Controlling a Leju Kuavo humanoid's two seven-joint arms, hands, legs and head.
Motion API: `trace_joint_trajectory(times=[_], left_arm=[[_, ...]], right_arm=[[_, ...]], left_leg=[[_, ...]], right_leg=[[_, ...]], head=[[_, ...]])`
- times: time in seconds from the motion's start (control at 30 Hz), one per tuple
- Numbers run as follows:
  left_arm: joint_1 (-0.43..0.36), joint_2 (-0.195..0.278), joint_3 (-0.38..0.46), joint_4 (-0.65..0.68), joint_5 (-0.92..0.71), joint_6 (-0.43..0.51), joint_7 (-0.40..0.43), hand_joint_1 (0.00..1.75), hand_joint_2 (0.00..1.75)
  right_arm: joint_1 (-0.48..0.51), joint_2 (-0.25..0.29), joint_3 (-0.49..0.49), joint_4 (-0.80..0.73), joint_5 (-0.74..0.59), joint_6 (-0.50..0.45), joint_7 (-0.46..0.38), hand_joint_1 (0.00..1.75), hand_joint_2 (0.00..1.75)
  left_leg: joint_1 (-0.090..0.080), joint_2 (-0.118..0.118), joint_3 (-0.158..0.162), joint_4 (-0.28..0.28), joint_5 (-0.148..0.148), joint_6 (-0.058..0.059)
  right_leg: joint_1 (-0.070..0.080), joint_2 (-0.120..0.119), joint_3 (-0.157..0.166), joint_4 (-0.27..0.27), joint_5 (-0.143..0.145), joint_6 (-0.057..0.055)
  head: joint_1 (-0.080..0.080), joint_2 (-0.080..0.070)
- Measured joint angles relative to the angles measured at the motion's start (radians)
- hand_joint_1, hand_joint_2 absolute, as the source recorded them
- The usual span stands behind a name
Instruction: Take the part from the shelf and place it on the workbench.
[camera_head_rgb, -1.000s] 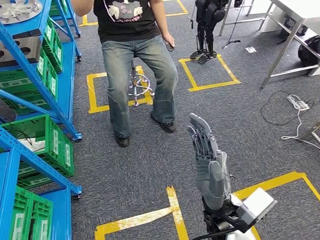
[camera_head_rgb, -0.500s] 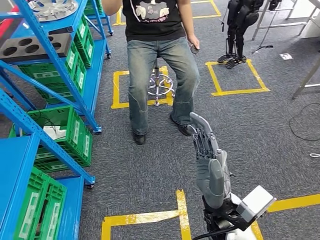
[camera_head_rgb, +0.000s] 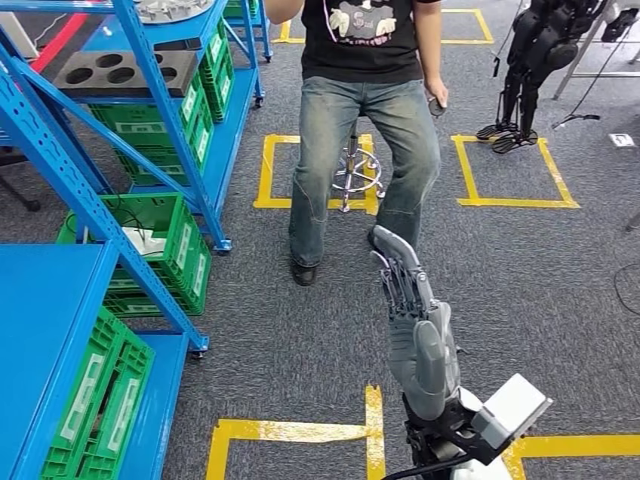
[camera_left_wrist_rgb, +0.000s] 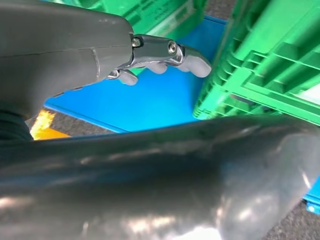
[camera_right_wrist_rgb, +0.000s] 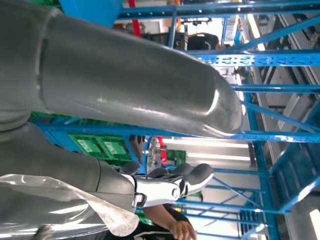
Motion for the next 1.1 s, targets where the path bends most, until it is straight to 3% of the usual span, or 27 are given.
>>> trace_joint_trajectory(times=[0.03, 0.07, 0.1, 0.13, 0.17, 0.2, 0.23, 0.27, 0.33, 0.37, 0.43, 0.5, 0.57, 0.6, 0.67, 0.7, 0.73, 0.8, 0.87, 0.93, 1.0, 1.03, 1.07, 1.1], left_arm=[[-0.001, 0.0, 0.001, 0.0, 0.002, 0.0, 0.002, 0.0, 0.0], [-0.001, 0.0, 0.003, 0.0, 0.004, 0.001, 0.004, 0.0, 0.0], [-0.002, 0.0, 0.006, 0.0, 0.006, 0.001, 0.006, 0.0, 0.0], [-0.002, 0.0, 0.008, 0.0, 0.007, 0.002, 0.007, 0.0, 0.0], [-0.002, 0.003, 0.01, 0.0, 0.008, 0.003, 0.008, 0.0, 0.0], [-0.003, 0.008, 0.011, -0.001, 0.008, 0.003, 0.007, 0.0, 0.0], [-0.003, 0.012, 0.013, -0.002, 0.008, 0.004, 0.007, 0.0, 0.0], [-0.003, 0.014, 0.015, -0.003, 0.008, 0.004, 0.006, 0.0, 0.0], [0.002, 0.011, 0.019, -0.002, 0.008, 0.005, 0.005, 0.0, 0.0], [0.005, 0.009, 0.021, -0.002, 0.007, 0.005, 0.005, 0.0, 0.0], [0.006, 0.008, 0.024, -0.001, 0.007, 0.005, 0.004, 0.0, 0.0], [0.005, 0.007, 0.024, -0.001, 0.007, 0.005, 0.004, 0.0, 0.0], [0.006, 0.007, 0.025, -0.001, 0.006, 0.005, 0.004, 0.0, 0.0], [0.006, 0.007, 0.025, -0.001, 0.006, 0.005, 0.004, 0.0, 0.0], [0.008, 0.007, 0.027, -0.001, 0.006, 0.005, 0.004, 0.0, 0.0], [0.007, 0.008, 0.028, -0.001, 0.006, 0.005, 0.004, 0.0, 0.0], [0.006, 0.008, 0.029, -0.001, 0.005, 0.005, 0.003, 0.0, 0.0], [0.004, 0.01, 0.031, -0.001, 0.005, 0.005, 0.002, 0.0, 0.0], [0.006, 0.009, 0.032, -0.001, 0.005, 0.006, 0.001, 0.0, 0.0], [0.007, 0.007, 0.033, -0.001, 0.005, 0.006, 0.001, 0.0, 0.0], [0.004, 0.005, 0.033, -0.001, 0.005, 0.006, 0.001, 0.0, 0.0], [0.003, 0.004, 0.033, -0.001, 0.005, 0.006, 0.001, 0.0, 0.0], [0.003, 0.003, 0.033, -0.001, 0.005, 0.006, 0.001, 0.0, 0.0], [0.003, 0.001, 0.033, -0.001, 0.005, 0.006, 0.001, 0.0, 0.0]], right_arm=[[0.003, 0.0, 0.0, 0.001, 0.0, -0.001, 0.0, 0.0, 0.0], [0.005, 0.0, 0.0, 0.001, 0.0, -0.003, 0.0, 0.0, 0.0], [0.007, 0.0, 0.0, 0.001, -0.001, -0.004, 0.001, 0.0, 0.0], [0.007, 0.0, 0.0, 0.002, -0.001, -0.005, 0.001, 0.0, 0.0], [0.008, 0.0, 0.0, 0.003, -0.001, -0.006, 0.001, 0.0, 0.0], [0.008, -0.001, 0.0, 0.003, -0.001, -0.007, 0.001, 0.0, 0.0], [0.01, -0.001, 0.0, 0.004, -0.002, -0.007, 0.002, 0.0, 0.0], [0.013, -0.002, 0.0, 0.006, -0.002, -0.007, 0.002, 0.0, 0.0], [0.014, -0.002, 0.0, 0.006, -0.002, -0.008, 0.002, 0.0, 0.0], [0.012, -0.002, 0.0, 0.006, -0.002, -0.008, 0.002, 0.0, 0.0], [0.01, -0.002, -0.001, 0.005, -0.002, -0.007, 0.001, 0.0, 0.0], [0.009, -0.002, -0.001, 0.004, -0.002, -0.007, 0.001, 0.0, 0.0], [0.009, -0.002, -0.001, 0.004, -0.002, -0.007, 0.001, 0.0, 0.0], [0.009, -0.002, -0.001, 0.004, -0.002, -0.007, 0.001, 0.0, 0.0], [0.007, -0.002, -0.001, 0.004, -0.002, -0.007, 0.001, 0.0, 0.0], [0.006, -0.002, -0.001, 0.004, -0.002, -0.007, 0.001, 0.0, 0.0], [0.006, -0.003, -0.001, 0.004, -0.002, -0.007, 0.001, 0.0, 0.0], [0.005, -0.003, -0.001, 0.004, -0.003, -0.007, 0.002, 0.0, 0.0], [0.003, -0.003, -0.001, 0.004, -0.003, -0.007, 0.002, 0.0, 0.0], [0.002, -0.003, -0.001, 0.004, -0.003, -0.007, 0.001, 0.0, 0.0], [0.003, -0.003, -0.001, 0.005, -0.003, -0.007, 0.002, 0.0, 0.0], [0.005, -0.003, -0.001, 0.005, -0.004, -0.007, 0.002, 0.0, 0.0], [0.006, -0.003, -0.001, 0.006, -0.004, -0.007, 0.003, 0.0, 0.0], [0.006, -0.003, -0.001, 0.006, -0.004, -0.007, 0.003, 0.0, 0.0]], left_leg=[[0.003, -0.008, -0.001, 0.0, 0.001, -0.002], [0.007, -0.019, -0.002, 0.001, 0.001, -0.007], [0.013, -0.033, -0.002, 0.004, 0.001, -0.015], [0.021, -0.049, -0.003, 0.009, -0.001, -0.025], [0.028, -0.067, -0.007, 0.019, -0.006, -0.04], [0.035, -0.085, -0.016, 0.039, -0.013, -0.054], [0.038, -0.099, -0.03, 0.057, -0.016, -0.066], [0.04, -0.111, -0.043, 0.07, -0.015, -0.075], [0.044, -0.123, -0.059, 0.073, -0.005, -0.083], [0.045, -0.118, -0.064, 0.073, -0.004, -0.085], [0.042, -0.08, -0.092, 0.126, -0.034, -0.08], [0.03, -0.043, -0.154, 0.262, -0.099, -0.066], [0.016, -0.036, -0.202, 0.373, -0.135, -0.048], [0.006, -0.036, -0.2, 0.375, -0.124, -0.036], [-0.017, -0.025, -0.146, 0.273, -0.058, -0.01], [-0.029, -0.006, -0.114, 0.212, -0.033, 0.004], [-0.04, 0.013, -0.088, 0.16, -0.019, 0.016], [-0.053, 0.036, -0.068, 0.112, -0.023, 0.03], [-0.051, 0.02, -0.058, 0.078, -0.019, 0.028], [-0.041, 0.0, -0.044, 0.052, -0.008, 0.025], [-0.034, -0.021, -0.037, 0.043, -0.004, 0.025], [-0.032, -0.032, -0.037, 0.043, -0.004, 0.025], [-0.031, -0.043, -0.037, 0.043, -0.005, 0.025], [-0.029, -0.055, -0.035, 0.043, -0.006, 0.024]], right_leg=[[-0.008, 0.002, -0.026, 0.054, -0.018, 0.006], [-0.018, 0.002, -0.037, 0.076, -0.015, 0.013], [-0.03, 0.003, -0.028, 0.057, 0.007, 0.023], [-0.044, 0.007, -0.002, 0.006, 0.042, 0.036], [-0.058, 0.029, 0.03, -0.053, 0.066, 0.056], [-0.07, 0.057, 0.055, -0.104, 0.079, 0.068], [-0.076, 0.078, 0.071, -0.131, 0.079, 0.072], [-0.076, 0.093, 0.075, -0.135, 0.068, 0.07], [-0.066, 0.071, 0.073, -0.126, 0.066, 0.044], [-0.06, 0.056, 0.072, -0.124, 0.067, 0.034], [-0.049, 0.027, 0.074, -0.125, 0.069, 0.02], [-0.034, -0.002, 0.073, -0.126, 0.067, 0.011], [-0.02, -0.028, 0.074, -0.126, 0.064, 0.003], [-0.014, -0.04, 0.077, -0.126, 0.061, -0.001], [-0.008, -0.059, 0.088, -0.127, 0.055, -0.01], [-0.005, -0.067, 0.092, -0.129, 0.051, -0.012], [-0.003, -0.074, 0.095, -0.133, 0.05, -0.013], [-0.001, -0.09, 0.096, -0.143, 0.051, -0.009], [0.0, -0.101, 0.1, -0.151, 0.051, -0.003], [-0.001, -0.064, 0.084, -0.115, 0.028, 0.003], [-0.005, -0.014, 0.024, -0.004, -0.018, 0.011], [-0.007, -0.004, -0.014, 0.057, -0.036, 0.016], [-0.009, -0.001, -0.042, 0.096, -0.039, 0.02], [-0.012, 0.0, -0.056, 0.102, -0.022, 0.023]], head=[[0.0, 0.0], [0.0, 0.0], [0.0, 0.0], [0.0, 0.0], [0.002, 0.0], [0.006, 0.0], [0.01, 0.0], [0.009, 0.0], [0.002, 0.0], [-0.004, 0.0], [-0.009, 0.0], [-0.013, 0.0], [-0.014, 0.0], [-0.014, 0.0], [-0.014, 0.0], [-0.013, 0.0], [-0.014, 0.0], [-0.015, 0.0], [-0.015, 0.0], [-0.015, 0.0], [-0.013, 0.0], [-0.012, 0.0], [-0.012, 0.0], [-0.012, 0.0]])
